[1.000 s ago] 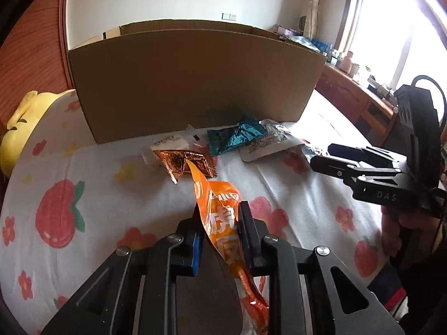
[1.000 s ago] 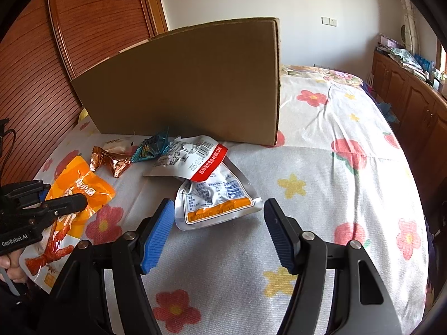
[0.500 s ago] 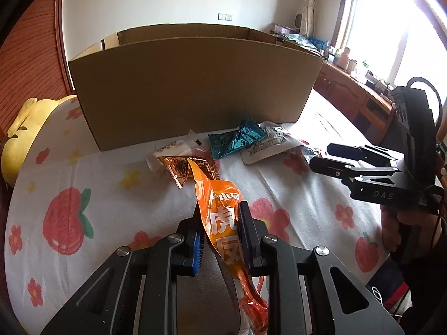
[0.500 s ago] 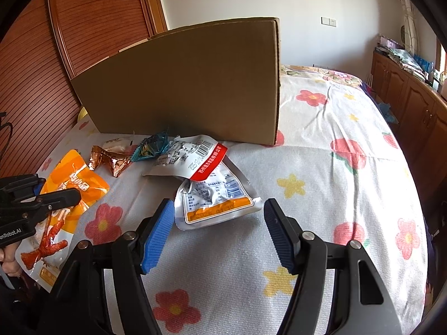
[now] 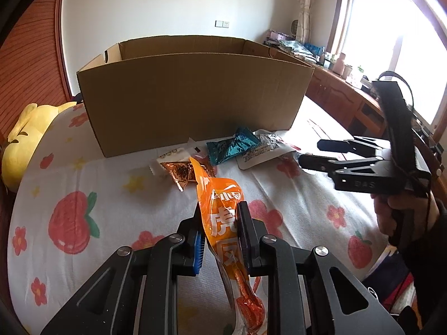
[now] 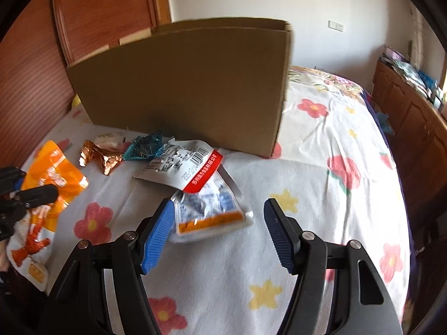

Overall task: Organize snacks
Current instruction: 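Grasp the orange spicy-strip bag with the left tool while the right tool grasps the silver pouch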

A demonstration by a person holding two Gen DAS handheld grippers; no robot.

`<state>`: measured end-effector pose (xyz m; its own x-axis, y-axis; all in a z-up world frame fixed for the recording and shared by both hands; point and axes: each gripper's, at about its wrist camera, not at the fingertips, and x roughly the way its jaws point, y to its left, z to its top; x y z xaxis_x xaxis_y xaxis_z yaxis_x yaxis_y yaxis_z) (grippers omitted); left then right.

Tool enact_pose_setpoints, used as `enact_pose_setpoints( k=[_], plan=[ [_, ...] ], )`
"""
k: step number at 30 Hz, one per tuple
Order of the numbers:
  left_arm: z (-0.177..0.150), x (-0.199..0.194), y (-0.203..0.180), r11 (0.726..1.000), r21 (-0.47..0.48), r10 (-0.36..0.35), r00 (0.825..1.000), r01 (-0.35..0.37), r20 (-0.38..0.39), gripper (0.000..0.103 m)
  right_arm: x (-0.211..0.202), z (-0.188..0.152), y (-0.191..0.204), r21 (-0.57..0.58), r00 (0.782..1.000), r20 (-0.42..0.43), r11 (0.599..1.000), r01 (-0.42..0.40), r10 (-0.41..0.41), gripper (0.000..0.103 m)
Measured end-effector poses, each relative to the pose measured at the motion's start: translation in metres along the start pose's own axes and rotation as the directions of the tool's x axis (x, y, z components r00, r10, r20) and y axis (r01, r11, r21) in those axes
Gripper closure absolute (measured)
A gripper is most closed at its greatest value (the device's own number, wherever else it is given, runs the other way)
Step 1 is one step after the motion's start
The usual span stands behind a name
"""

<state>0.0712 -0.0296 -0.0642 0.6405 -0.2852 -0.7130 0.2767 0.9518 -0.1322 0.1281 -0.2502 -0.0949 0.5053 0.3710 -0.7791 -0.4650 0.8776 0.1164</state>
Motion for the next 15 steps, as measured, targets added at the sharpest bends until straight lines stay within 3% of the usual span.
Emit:
enact_pose_setpoints(
  k=[9, 15],
  plan=[
    [0.003, -0.004, 0.001, 1.0, -0.007, -0.023, 1.0, 0.023, 0.015, 0.081, 0.025, 0.018, 0.008, -0.045, 0.994, -0.106, 0.998, -0.032, 0.027, 0.035],
    [0.003, -0.008, 0.001, 1.0, -0.006, -0.03, 0.999, 0.03, 0.028, 0.081, 0.028, 0.018, 0.008, -0.029, 0.993, -0.115, 0.999, -0.034, 0.031, 0.034]
  ],
)
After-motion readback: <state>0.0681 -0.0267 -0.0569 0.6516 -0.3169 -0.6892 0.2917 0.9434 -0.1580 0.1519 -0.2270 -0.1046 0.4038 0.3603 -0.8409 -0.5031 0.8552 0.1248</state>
